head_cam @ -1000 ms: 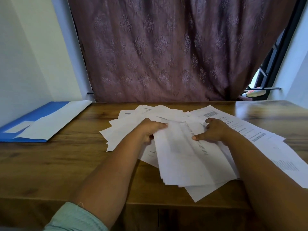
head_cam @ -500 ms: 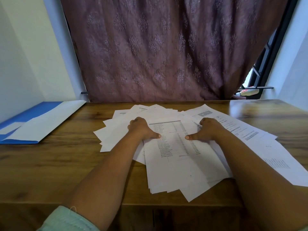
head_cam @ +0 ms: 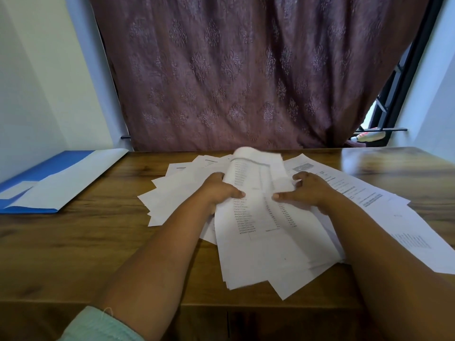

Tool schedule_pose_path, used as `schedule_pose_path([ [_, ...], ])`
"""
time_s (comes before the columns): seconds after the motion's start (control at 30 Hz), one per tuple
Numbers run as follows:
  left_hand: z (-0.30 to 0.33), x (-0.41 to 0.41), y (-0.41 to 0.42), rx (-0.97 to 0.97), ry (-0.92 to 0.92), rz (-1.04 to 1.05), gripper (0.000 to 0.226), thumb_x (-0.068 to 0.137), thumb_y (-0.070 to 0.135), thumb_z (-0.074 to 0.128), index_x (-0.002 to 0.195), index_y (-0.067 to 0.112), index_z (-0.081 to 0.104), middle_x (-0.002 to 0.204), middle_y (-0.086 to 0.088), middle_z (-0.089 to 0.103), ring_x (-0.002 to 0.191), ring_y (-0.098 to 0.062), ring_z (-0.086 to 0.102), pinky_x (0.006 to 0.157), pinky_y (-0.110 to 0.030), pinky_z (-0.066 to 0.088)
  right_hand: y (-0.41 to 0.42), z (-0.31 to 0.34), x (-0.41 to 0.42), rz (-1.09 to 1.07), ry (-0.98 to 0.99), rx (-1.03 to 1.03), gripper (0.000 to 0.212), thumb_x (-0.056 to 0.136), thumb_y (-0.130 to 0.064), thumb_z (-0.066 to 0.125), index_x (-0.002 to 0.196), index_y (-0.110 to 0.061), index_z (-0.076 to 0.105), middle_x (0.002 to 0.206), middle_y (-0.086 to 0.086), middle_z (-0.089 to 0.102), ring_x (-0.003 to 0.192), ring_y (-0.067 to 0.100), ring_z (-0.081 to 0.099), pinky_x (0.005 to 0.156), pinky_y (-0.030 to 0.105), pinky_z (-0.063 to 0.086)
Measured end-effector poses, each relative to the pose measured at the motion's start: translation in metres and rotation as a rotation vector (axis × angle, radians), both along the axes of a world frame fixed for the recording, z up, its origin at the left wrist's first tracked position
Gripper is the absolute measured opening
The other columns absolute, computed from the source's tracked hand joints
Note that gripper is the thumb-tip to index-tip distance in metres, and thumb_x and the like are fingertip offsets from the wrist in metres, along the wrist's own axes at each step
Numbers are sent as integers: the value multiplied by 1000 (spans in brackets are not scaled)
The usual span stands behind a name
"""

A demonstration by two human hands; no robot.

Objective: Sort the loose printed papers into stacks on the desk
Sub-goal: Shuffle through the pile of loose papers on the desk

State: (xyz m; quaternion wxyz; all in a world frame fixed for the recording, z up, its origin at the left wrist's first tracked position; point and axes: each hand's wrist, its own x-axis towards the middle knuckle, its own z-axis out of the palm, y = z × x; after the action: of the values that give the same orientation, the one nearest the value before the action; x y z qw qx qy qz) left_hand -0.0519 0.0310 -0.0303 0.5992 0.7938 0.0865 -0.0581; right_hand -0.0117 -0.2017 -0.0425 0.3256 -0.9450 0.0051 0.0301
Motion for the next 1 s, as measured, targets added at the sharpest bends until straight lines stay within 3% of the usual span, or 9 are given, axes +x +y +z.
schedule_pose_path([
  [0.1, 11, -2, 4, -398, -199, -33, 50, 78, -6, 75, 124, 7, 61, 117, -13, 70, 98, -28, 71, 71, -39, 61, 1, 3, -4, -31, -192, 182, 101, 64, -53, 84, 144, -17, 35, 135, 1, 51, 124, 21, 48, 101, 38, 42],
  [0.27, 15, 4, 15, -741, -390, 112, 23, 94, 16, 65, 116, 10, 65, 111, -11, 73, 101, -29, 70, 85, -43, 58, -12, 6, 3, 105, -26, 780, 40, 82, -18, 76, 119, -10, 63, 117, 7, 70, 99, 23, 70, 94, 45, 52],
  [0.33, 12, 5, 16, -454, -309, 243, 34, 101, 42, 49, 107, 12, 64, 96, -7, 73, 87, -22, 69, 74, -31, 59, -13, 8, 5, -61, -54, 942, 29, 89, -10, 68, 117, -7, 62, 116, 11, 69, 88, 22, 71, 79, 41, 55],
  [0.4, 5, 7, 22, 271, -241, 220, 51, 98, 60, 40, 111, 14, 60, 107, -6, 70, 99, -23, 65, 79, -30, 53, -20, 10, 7, -274, -4, 1055, 25, 93, -11, 63, 117, -10, 58, 114, 8, 66, 84, 23, 65, 69, 40, 51],
  [0.5, -6, 2, 16, 960, -113, -72, 82, 75, 77, 61, 129, 15, 53, 132, -6, 58, 118, -25, 55, 83, -30, 43, -32, 6, 13, -380, 93, 1139, 29, 96, -15, 60, 125, -15, 56, 122, 7, 63, 88, 25, 61, 71, 42, 47],
  [0.63, -13, 2, -5, 1081, 25, -185, 110, 55, 93, 56, 135, 18, 46, 143, -8, 49, 128, -31, 47, 101, -44, 45, -29, 6, 13, -419, 134, 1192, 19, 98, -12, 56, 115, -18, 57, 107, 6, 64, 74, 21, 60, 61, 39, 47],
  [0.77, -10, 6, 4, 1161, 78, -114, 126, 52, 93, 57, 145, 12, 34, 153, -14, 36, 141, -36, 29, 112, -48, 28, -32, 10, 13, -357, 114, 1049, 27, 97, -9, 56, 124, -10, 56, 112, 10, 64, 75, 23, 59, 79, 45, 48],
  [0.87, -6, 4, 16, 1036, 80, -42, 126, 56, 84, 67, 149, 9, 28, 156, -16, 26, 143, -35, 23, 114, -46, 26, -37, 13, 10, -282, 150, 882, 25, 96, -12, 58, 121, -9, 57, 97, 8, 66, 80, 26, 60, 81, 42, 49],
  [1.0, -12, 9, 30, 970, 54, -28, 110, 61, 77, 71, 142, 12, 37, 148, -12, 40, 134, -31, 36, 109, -44, 37, -33, 12, 9, -243, 171, 728, 26, 95, -18, 60, 120, -10, 54, 115, 13, 63, 100, 34, 60, 96, 48, 45],
])
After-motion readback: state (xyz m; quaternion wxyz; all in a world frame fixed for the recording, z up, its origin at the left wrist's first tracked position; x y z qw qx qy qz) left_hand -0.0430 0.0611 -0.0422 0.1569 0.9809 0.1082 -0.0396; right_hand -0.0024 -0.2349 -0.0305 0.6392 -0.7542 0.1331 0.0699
